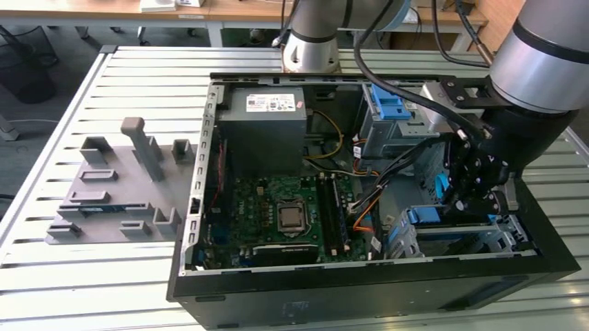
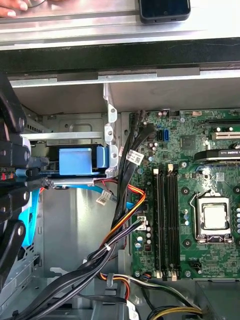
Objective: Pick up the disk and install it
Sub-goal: 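Insert the second disk wire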
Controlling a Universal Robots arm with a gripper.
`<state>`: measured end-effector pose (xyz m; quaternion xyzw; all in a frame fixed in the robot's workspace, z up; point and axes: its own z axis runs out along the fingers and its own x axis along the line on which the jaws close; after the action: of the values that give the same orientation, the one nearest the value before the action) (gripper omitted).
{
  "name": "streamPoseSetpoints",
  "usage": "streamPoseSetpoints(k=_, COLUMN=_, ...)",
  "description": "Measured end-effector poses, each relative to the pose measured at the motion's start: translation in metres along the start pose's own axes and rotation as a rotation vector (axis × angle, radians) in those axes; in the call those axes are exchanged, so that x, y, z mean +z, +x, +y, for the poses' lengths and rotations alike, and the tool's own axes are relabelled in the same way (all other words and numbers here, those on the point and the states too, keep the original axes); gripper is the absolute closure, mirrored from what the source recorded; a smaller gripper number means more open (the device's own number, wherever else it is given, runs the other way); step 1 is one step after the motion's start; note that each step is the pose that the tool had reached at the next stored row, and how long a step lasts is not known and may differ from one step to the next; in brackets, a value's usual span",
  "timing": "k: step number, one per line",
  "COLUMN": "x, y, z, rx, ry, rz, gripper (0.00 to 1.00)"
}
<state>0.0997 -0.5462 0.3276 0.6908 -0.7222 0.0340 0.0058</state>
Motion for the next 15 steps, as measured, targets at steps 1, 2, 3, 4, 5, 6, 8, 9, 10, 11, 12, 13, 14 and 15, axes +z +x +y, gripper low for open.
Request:
streamPoseSetpoints(k=1, x=-0.0001, y=0.0000, z=0.0000, rx=0.000, ry=0.0000, rz=0.0000, gripper=0.77)
streamPoseSetpoints(k=2, x=-0.0007, y=0.0001, z=0.0000, rx=0.000, ry=0.0000, rz=0.0005, gripper=0.77)
streamPoseSetpoints(k=3, x=-0.0011, y=0.0001, z=0.0000, rx=0.000, ry=0.0000, rz=0.0006, gripper=0.77)
streamPoseSetpoints(k=4, x=-0.0015, y=0.0001, z=-0.0001, rx=0.000, ry=0.0000, rz=0.0005, gripper=0.77)
streamPoseSetpoints(k=5, x=-0.0019, y=0.0001, z=-0.0001, rx=0.000, ry=0.0000, rz=0.0005, gripper=0.77)
streamPoseSetpoints(k=6, x=-0.0021, y=0.0001, z=-0.0001, rx=0.000, ry=0.0000, rz=0.0004, gripper=0.77)
streamPoseSetpoints(k=8, x=-0.0031, y=0.0002, z=-0.0001, rx=0.000, ry=0.0000, rz=0.0006, gripper=0.77)
streamPoseSetpoints(k=9, x=-0.0036, y=0.0002, z=-0.0001, rx=0.000, ry=0.0000, rz=0.0007, gripper=0.77)
streamPoseSetpoints(k=10, x=-0.0042, y=0.0002, z=-0.0002, rx=0.000, ry=0.0000, rz=0.0006, gripper=0.77)
streamPoseSetpoints(k=11, x=-0.0049, y=0.0002, z=-0.0002, rx=0.000, ry=0.0000, rz=0.0007, gripper=0.77)
streamPoseSetpoints(k=12, x=-0.0055, y=0.0001, z=-0.0002, rx=0.000, ry=0.0000, rz=0.0006, gripper=0.77)
streamPoseSetpoints(k=13, x=-0.0063, y=0.0000, z=-0.0003, rx=0.000, ry=0.0000, rz=0.0006, gripper=0.77)
streamPoseSetpoints(k=14, x=-0.0071, y=0.0000, z=-0.0003, rx=0.000, ry=0.0000, rz=0.0006, gripper=0.77)
streamPoseSetpoints(k=15, x=-0.0081, y=0.0000, z=-0.0003, rx=0.000, ry=0.0000, rz=0.0007, gripper=0.77)
